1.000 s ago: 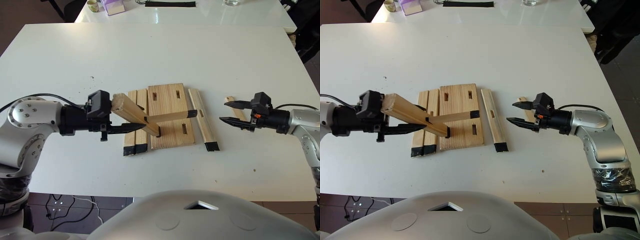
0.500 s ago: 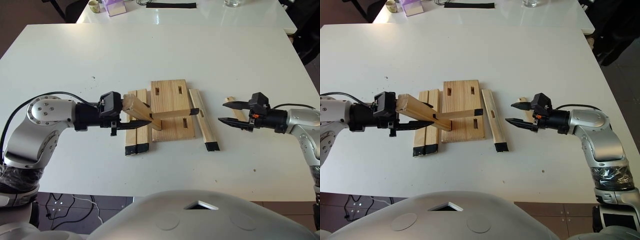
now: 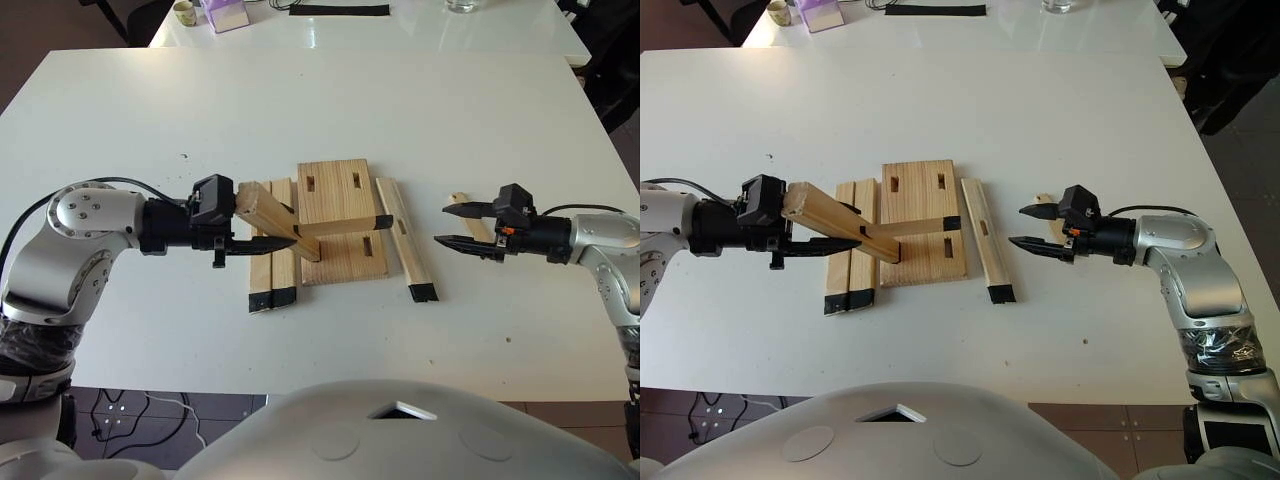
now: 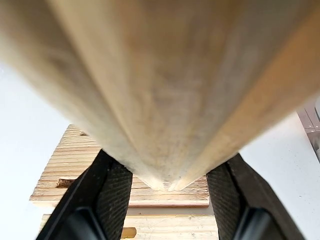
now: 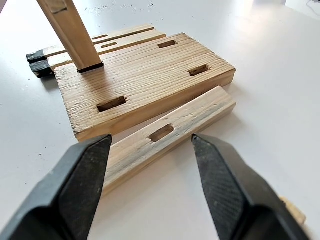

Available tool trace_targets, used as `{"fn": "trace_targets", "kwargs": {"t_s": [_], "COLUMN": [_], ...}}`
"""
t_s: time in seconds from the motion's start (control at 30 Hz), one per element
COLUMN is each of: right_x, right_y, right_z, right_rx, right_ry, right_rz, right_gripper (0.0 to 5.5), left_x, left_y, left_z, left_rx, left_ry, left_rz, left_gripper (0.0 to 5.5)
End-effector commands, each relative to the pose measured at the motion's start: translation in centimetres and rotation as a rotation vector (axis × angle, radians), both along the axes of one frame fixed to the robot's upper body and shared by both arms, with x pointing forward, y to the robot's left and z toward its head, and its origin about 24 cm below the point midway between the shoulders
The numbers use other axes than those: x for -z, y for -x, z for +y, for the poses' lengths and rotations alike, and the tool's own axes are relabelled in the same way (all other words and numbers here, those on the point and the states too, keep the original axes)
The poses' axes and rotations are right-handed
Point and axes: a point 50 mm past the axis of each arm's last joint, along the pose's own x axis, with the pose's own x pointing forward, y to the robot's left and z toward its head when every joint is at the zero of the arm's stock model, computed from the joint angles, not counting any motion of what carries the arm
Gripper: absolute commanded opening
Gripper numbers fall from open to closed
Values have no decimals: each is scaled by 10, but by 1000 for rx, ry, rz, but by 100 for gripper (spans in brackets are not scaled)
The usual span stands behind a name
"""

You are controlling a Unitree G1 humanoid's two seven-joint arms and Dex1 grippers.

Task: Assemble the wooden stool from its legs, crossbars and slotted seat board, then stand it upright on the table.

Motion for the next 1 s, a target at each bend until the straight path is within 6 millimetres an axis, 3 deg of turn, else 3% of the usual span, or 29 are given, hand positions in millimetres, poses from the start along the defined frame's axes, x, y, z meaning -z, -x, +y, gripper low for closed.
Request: {"fn": "trace_targets", "kwargs": {"t_s": [0.03,0.23,0.47,0.7,0.87,1.0], "right_x": [0,1,1,0,2,0], "right_y": [-1,-2,3,15,21,18], "right_z": [2,2,-4,-19,-24,-23], "right_rx": [-9,-10,11,81,105,118], "right_ry": [8,7,15,27,35,28], "right_rz": [-9,-10,-2,9,22,10], "right_gripper": [294,294,294,294,294,294], "left_x": [21,30,38,66,78,84], "left_y": [2,5,21,45,61,63], "left_z": [8,15,23,5,-27,-23], "left_rx": [-31,-123,-388,-841,-922,-999], "left_ry": [-97,-118,-81,-60,-69,-139], "left_rz": [109,100,71,214,301,291], "left_gripper": [288,381,381,381,381,381]}}
